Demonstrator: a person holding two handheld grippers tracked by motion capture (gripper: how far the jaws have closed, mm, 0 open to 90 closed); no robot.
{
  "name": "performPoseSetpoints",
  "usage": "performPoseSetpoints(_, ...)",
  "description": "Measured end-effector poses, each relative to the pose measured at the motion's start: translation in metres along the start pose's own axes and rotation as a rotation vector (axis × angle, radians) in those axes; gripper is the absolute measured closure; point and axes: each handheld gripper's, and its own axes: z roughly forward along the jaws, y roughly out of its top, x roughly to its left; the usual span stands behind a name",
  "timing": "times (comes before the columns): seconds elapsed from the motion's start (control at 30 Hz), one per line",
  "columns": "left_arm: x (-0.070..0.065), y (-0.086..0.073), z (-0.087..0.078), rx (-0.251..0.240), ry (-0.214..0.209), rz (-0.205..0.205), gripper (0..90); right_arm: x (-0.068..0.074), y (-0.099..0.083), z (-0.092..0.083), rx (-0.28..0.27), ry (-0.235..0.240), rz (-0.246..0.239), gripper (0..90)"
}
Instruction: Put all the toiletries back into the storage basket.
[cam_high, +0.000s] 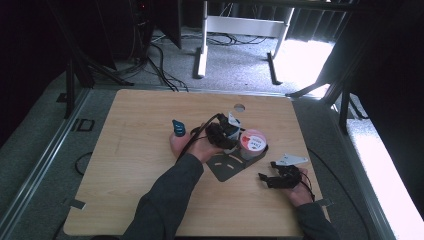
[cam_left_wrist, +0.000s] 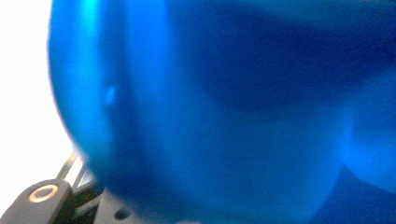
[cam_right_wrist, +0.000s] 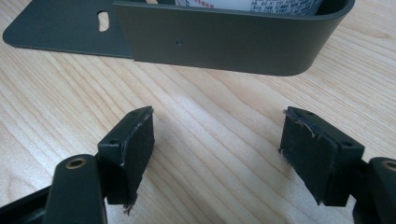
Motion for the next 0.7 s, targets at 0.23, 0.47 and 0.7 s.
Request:
performPoseSetpoints(0.23,-0.001,0.002,0.003,-0.006,0.001,-0.003,55.0,0.0,0.0,0.0,0.0,0.0,-0.002,25.6)
performPoseSetpoints(0.47,-0.003,0.004,0.008,-0.004,0.001,-0.002,54.9,0.0,0.0,0.0,0.0,0.0,-0.002,25.6)
performPoseSetpoints(0.7,0.0,0.004,0.011,0.002,0.013,-0.008,54.9,0.0,0.0,0.0,0.0,0.0,-0.002,25.6)
